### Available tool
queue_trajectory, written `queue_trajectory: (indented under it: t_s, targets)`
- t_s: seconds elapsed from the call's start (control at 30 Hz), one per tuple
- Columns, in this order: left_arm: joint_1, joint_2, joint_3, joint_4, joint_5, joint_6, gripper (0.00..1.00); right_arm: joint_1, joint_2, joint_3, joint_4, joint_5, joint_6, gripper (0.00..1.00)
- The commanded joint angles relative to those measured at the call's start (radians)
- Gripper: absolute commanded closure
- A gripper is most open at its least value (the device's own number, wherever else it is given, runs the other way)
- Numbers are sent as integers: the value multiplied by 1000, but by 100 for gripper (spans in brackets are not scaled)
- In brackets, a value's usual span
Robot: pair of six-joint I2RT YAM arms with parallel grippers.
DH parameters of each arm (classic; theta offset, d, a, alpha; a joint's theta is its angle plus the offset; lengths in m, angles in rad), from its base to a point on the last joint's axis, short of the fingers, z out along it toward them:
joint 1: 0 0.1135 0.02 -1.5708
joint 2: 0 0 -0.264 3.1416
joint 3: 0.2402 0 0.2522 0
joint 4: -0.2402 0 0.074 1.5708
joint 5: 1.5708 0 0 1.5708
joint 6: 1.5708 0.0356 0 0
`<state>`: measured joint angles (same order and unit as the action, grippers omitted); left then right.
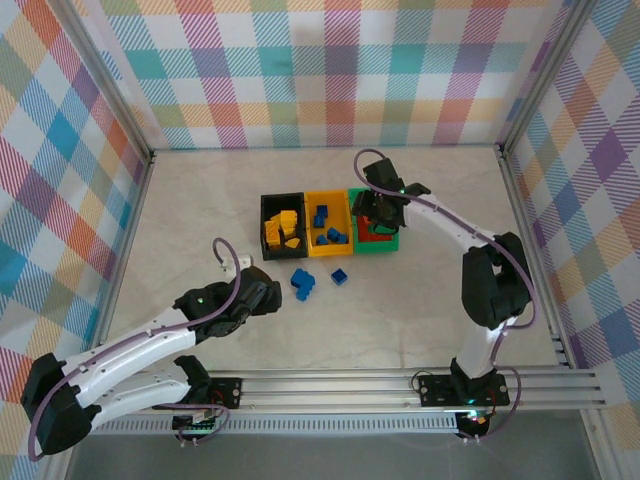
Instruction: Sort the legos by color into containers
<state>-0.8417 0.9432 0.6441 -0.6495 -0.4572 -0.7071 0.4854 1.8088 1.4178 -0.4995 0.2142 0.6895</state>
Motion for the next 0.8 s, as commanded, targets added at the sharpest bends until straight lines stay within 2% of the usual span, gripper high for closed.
queue_trajectory:
  t_s: [0.0,0.07,0.2,0.3,0.37,0.47,0.6,0.77]
  targets:
    - [5,26,-4,16,6,-18,0,-7,21,78,41,-30,13,21]
    - [5,34,4,12,12,-18,0,-7,16,90,48,-43,-2,14]
    - [5,15,15,-12,-10,-34,0,3,-45,39,47,-67,-32,11]
    - [5,-25,4,-11,-18,-46,0,35,-127,-71,65,-124,-43,11]
    - [5,-51,-4,-7,-14,-55,0,80,-178,-153,85,-157,-60,11]
    - [5,-70,-12,-3,2,-70,0,176,-210,-242,79,-106,-93,10]
    - [6,-63,-17,-3,7,-71,0,270,-159,-282,75,-63,-137,10]
    - [6,-45,-21,-13,9,-72,0,291,-56,-270,78,-59,-164,12]
